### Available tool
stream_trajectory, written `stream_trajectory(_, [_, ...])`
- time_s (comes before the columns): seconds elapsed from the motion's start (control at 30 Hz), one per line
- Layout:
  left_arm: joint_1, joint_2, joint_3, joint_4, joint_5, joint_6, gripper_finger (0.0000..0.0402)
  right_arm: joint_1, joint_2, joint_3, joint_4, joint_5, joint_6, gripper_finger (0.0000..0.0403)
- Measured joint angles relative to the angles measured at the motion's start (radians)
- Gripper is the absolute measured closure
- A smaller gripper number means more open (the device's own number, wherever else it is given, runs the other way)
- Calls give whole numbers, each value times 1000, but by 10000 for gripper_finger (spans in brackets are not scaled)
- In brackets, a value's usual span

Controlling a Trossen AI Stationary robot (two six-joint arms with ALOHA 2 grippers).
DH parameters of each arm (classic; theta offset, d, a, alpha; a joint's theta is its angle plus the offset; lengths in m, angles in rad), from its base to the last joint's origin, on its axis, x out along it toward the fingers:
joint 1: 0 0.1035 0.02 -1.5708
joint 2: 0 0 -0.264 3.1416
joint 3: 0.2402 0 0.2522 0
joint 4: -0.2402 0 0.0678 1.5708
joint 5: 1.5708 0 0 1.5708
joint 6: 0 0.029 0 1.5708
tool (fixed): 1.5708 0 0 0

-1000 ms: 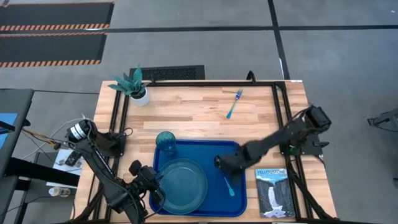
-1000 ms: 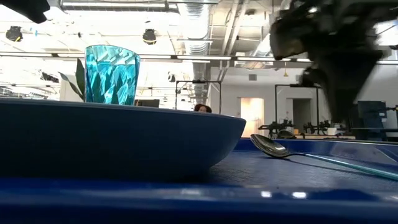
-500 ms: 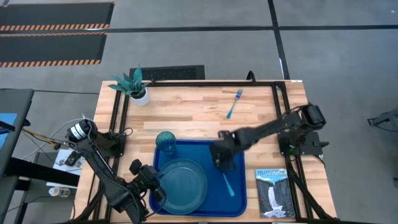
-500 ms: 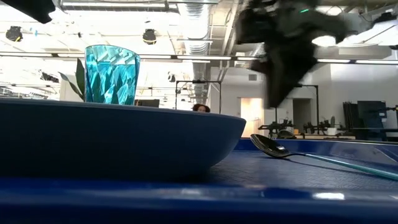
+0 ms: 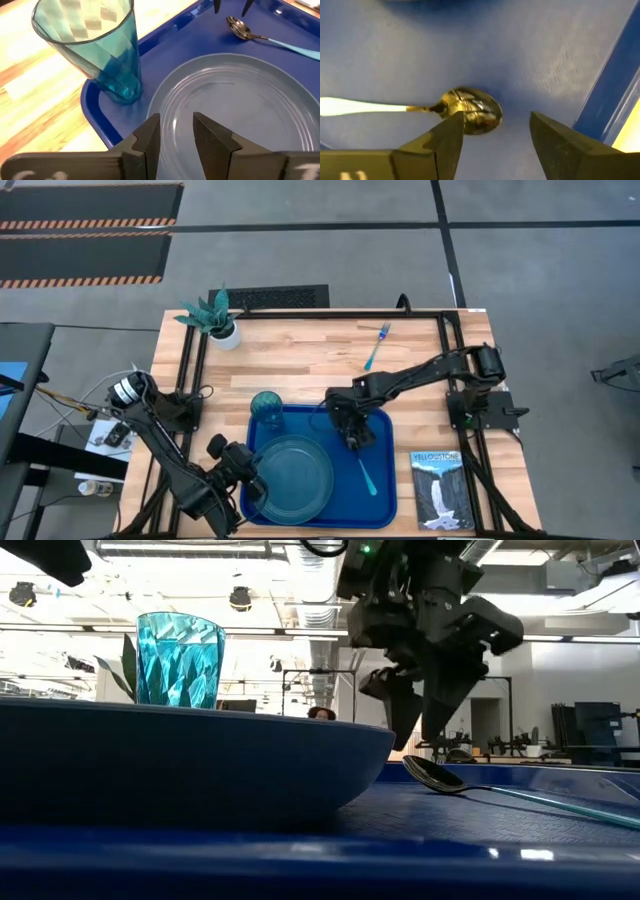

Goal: Pick and place plate/cup/fork/spoon on tray
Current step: Adjust the blue spoon on the blue serving tray

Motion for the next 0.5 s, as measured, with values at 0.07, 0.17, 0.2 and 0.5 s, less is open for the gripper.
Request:
stream_trajectory(0.07, [0,0,0,2,0,-1,300,-6,-1,0,8,-23,-7,164])
stream_trajectory(0.17, [3,0,0,2,2,-5,300,-15,-1,0,10,-49,-9,175])
stream_trajectory(0.2, [3,0,0,2,1,-5,300,-19,-1,0,12,-49,-9,178])
stream_trajectory(0.5, [4,0,0,-4,4,-5,300,-19,45,-24,65,-99,-5,197])
